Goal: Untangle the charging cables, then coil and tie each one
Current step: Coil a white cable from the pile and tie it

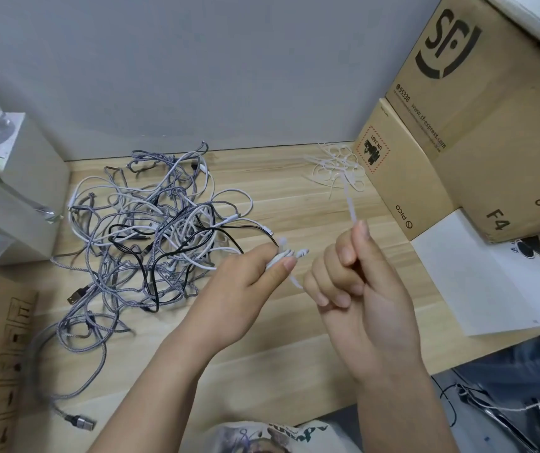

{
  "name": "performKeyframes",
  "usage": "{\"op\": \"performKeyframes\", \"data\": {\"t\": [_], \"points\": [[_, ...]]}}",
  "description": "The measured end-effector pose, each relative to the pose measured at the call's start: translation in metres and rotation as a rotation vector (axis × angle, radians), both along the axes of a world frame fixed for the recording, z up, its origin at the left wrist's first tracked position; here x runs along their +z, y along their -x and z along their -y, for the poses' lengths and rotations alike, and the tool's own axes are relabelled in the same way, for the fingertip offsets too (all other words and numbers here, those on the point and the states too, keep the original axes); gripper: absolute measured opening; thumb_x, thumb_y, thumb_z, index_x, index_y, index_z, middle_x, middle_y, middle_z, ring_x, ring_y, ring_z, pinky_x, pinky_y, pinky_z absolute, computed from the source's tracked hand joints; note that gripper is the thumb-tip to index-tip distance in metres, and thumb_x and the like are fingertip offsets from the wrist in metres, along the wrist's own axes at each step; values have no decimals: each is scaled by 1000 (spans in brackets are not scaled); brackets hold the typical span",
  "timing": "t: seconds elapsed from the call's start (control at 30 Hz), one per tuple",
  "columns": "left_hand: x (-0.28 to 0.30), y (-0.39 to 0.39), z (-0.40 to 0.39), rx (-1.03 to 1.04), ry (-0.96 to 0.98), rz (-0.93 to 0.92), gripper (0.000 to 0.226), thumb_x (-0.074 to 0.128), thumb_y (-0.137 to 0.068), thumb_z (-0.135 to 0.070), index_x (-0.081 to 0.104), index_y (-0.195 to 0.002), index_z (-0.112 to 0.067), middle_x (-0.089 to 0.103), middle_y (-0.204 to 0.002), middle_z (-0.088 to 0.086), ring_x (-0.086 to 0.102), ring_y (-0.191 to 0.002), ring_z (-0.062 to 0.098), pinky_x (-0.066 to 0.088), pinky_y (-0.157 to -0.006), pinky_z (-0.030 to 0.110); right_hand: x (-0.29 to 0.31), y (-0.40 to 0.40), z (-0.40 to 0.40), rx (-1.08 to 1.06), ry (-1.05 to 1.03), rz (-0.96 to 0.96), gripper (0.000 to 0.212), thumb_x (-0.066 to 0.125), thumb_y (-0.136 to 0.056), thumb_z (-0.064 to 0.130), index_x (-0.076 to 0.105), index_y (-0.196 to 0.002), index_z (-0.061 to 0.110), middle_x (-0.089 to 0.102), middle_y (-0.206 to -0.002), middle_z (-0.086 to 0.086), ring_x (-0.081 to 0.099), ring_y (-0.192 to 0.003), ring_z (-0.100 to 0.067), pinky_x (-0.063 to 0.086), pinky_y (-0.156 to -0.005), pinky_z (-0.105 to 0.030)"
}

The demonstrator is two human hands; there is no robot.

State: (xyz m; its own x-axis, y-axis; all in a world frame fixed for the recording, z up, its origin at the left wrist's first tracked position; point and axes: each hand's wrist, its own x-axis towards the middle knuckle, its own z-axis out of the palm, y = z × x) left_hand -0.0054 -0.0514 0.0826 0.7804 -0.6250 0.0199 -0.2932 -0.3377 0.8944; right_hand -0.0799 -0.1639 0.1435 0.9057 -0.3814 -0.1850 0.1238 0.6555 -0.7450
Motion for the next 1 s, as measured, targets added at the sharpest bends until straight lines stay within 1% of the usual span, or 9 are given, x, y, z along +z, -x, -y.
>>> {"op": "performKeyframes", "data": {"t": [0.13,0.27,0.37,0.47,0.57,0.63,0.73,0.83,1.0], "points": [[0,2,3,67,47,-95,42,47,-85,-49,43,-65,-13,31,-53,-9,28,-53,8,23,-50,23,1,1,-2,35,-37,17,36,43,-86,27,42,-52,17,12,-43,6,17,-35,-6,19,-41,-22],[-1,0,4,130,93,-120,44,48,-85,-47,46,-69,-5,30,-56,-5,28,-56,12,23,-53,29,-3,2,-4,42,65,-29,42,53,-87,23,39,-48,18,21,-38,8,16,-35,-8,18,-42,-23],[4,1,4,163,136,-105,35,51,-89,-43,48,-65,-17,32,-53,-9,29,-53,9,24,-51,26,-12,0,-7,3,182,-131,37,51,-78,21,37,-44,20,23,-40,4,18,-36,-11,24,-41,-22],[5,1,5,168,134,-59,39,50,-90,-43,48,-71,-9,34,-54,-8,30,-53,9,25,-51,25,-18,-2,-9,-6,221,-212,37,53,-74,21,36,-42,20,24,-42,2,22,-37,-12,25,-41,-22],[3,2,5,166,116,-11,52,46,-85,-50,48,-77,1,35,-59,3,31,-56,11,27,-53,29,-19,-4,-9,-2,240,-260,46,56,-82,15,35,-41,19,24,-43,2,21,-38,-12,25,-41,-23],[2,2,5,167,104,22,55,43,-84,-53,48,-79,2,34,-59,6,30,-56,12,26,-52,29,-18,-4,-9,-13,238,-283,53,50,-90,8,34,-40,19,24,-42,1,21,-38,-13,24,-40,-23],[1,2,5,162,91,52,57,40,-82,-58,47,-76,-2,35,-58,9,31,-56,16,26,-52,29,-18,-6,-9,-14,226,-295,55,45,-91,6,34,-39,18,24,-41,1,21,-37,-13,24,-40,-23],[0,2,4,168,50,78,42,43,-86,-50,41,-70,-11,30,-53,-4,27,-53,12,21,-49,26,-18,-7,-9,-10,220,-313,55,45,-91,6,34,-39,19,24,-40,1,21,-37,-13,25,-40,-23],[1,3,5,151,7,115,37,42,-86,-49,33,-66,-20,35,-54,-5,28,-52,14,20,-48,27,-19,-8,-7,-5,199,-328,55,45,-91,6,34,-38,19,24,-39,1,21,-36,-13,26,-39,-22]]}}
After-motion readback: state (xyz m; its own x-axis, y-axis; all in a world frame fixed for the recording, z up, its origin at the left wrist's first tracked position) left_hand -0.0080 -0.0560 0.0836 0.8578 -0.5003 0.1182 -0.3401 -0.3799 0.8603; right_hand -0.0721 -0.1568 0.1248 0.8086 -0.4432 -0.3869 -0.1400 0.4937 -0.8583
